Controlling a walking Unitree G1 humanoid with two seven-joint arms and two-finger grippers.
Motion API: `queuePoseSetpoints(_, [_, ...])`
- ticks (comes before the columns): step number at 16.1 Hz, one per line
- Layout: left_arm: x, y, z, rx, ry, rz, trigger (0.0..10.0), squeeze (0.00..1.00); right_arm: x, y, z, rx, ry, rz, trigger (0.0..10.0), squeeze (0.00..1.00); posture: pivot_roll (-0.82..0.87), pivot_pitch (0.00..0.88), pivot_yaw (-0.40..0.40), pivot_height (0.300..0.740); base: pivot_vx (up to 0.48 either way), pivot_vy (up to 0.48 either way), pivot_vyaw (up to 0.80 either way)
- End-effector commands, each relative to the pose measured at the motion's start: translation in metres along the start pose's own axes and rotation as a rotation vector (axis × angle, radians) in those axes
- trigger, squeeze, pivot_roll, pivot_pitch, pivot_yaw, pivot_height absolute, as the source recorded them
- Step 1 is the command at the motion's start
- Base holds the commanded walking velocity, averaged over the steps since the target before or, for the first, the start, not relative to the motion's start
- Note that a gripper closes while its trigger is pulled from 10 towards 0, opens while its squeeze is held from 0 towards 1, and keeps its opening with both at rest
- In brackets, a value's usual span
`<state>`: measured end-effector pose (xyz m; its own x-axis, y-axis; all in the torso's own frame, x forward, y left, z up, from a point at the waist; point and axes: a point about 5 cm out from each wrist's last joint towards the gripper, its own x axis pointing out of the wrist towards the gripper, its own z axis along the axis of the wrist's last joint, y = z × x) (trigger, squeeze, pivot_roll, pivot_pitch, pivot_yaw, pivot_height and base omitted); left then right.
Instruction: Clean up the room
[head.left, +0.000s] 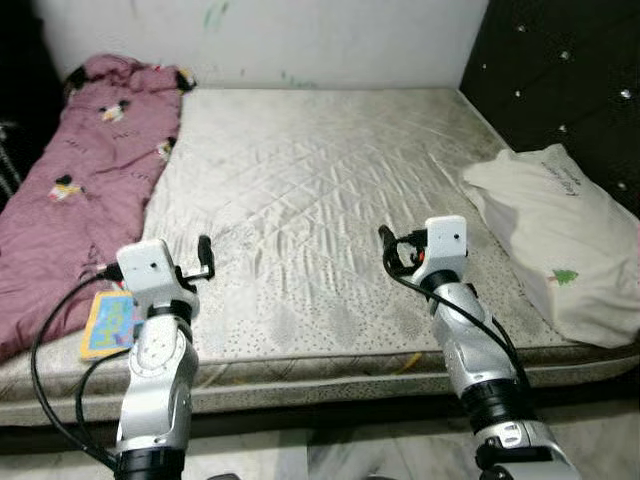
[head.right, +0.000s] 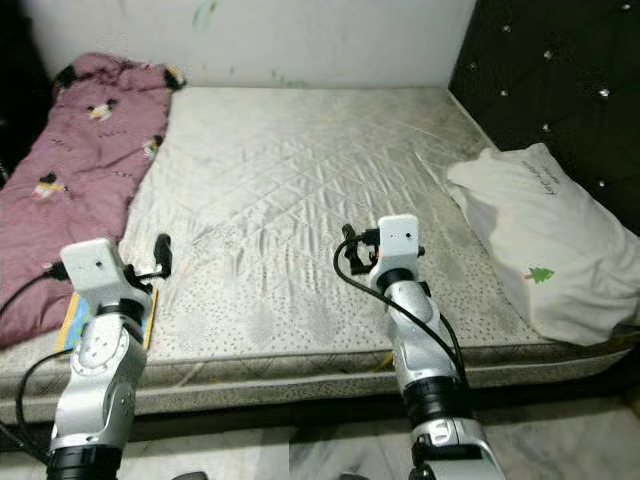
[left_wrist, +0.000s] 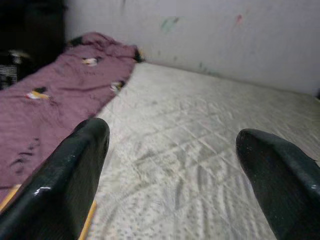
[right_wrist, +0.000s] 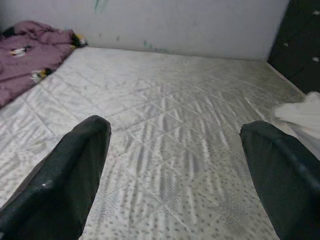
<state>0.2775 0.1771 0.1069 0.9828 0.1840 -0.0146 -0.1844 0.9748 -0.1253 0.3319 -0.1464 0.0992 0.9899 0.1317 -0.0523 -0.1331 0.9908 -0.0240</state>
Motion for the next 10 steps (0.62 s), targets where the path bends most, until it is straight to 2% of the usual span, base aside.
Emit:
queuePoseSetpoints(1, [0.0006,-0.0052,0.0018,-0.001,-0.010,-0.032,10.0,0.00,-0.0002,-0.0051,0.0001,0.003,-0.003,-0.021,10.0,0.00,0.01,0.000,-0.022,0.740,0.000,0.000,0.00])
queuePoseSetpoints(9, [-0.0001,-0.0038,0.0016,-0.010,-0.020,-0.032,10.0,0.00,0.0010,-0.0027,0.0003,0.001,-0.007,-0.014,10.0,0.00,0.01,0.000,-0.024,0.740,0.000,0.000,0.00])
queuePoseSetpoints(10, [-0.0001,-0.0038,0.0014,-0.015,-0.018,-0.031,10.0,0.00,0.0011,-0.0026,0.0002,0.001,-0.006,-0.014,10.0,0.00,0.01,0.000,-0.024,0.740,0.000,0.000,-0.41])
